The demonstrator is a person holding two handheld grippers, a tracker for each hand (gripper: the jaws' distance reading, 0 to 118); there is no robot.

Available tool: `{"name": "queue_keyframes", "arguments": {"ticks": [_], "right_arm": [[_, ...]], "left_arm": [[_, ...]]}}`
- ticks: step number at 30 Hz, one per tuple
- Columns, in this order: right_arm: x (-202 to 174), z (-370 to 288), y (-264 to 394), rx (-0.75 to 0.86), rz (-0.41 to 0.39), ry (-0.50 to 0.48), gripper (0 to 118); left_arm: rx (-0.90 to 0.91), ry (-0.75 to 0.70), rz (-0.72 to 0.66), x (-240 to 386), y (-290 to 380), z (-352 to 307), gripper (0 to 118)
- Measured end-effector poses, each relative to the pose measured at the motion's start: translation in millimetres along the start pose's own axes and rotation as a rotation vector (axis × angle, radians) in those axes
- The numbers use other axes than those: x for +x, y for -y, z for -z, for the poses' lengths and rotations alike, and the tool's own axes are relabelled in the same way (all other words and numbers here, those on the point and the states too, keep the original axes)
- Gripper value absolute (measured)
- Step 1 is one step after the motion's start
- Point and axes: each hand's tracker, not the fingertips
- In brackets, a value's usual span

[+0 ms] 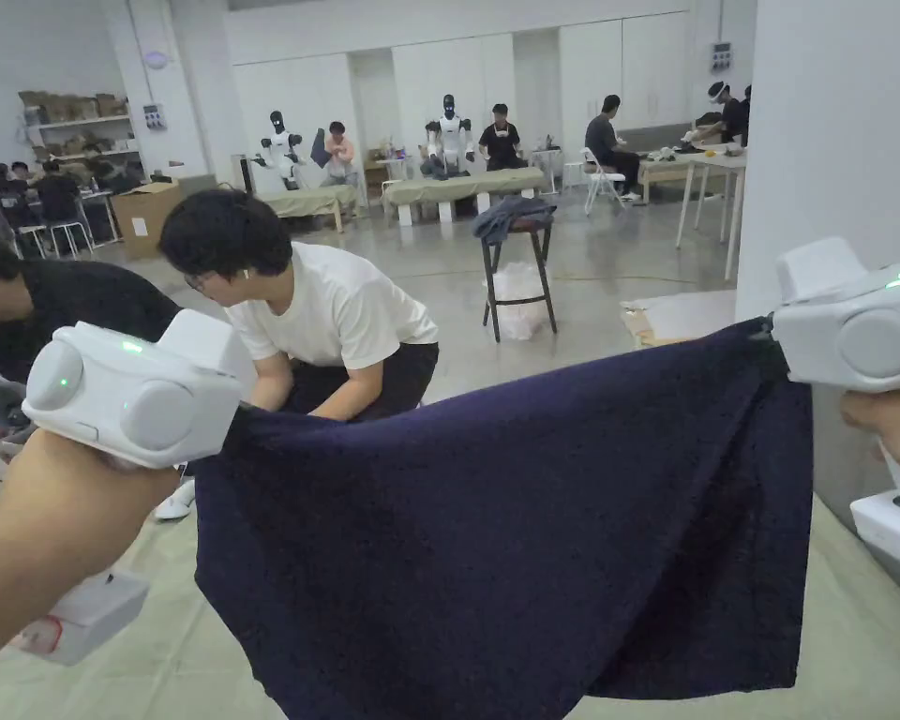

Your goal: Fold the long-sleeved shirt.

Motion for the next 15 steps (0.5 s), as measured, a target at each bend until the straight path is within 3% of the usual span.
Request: {"name": "queue_keyframes", "arguments": {"ticks": [10, 15], "right_arm": [[-14.9, -66.7, 183.5, -0.229, 0.029, -0.088, 7], [-19.5, -103.9, 258.3, -0.367, -0.017, -0.163, 7]], "left_arm": [[-0.243, 0.195, -0.029, 72.2, 179.9, -45.6, 2], [-0.369, 0.292, 0.004, 96.1, 254.0, -71.6, 2]]}}
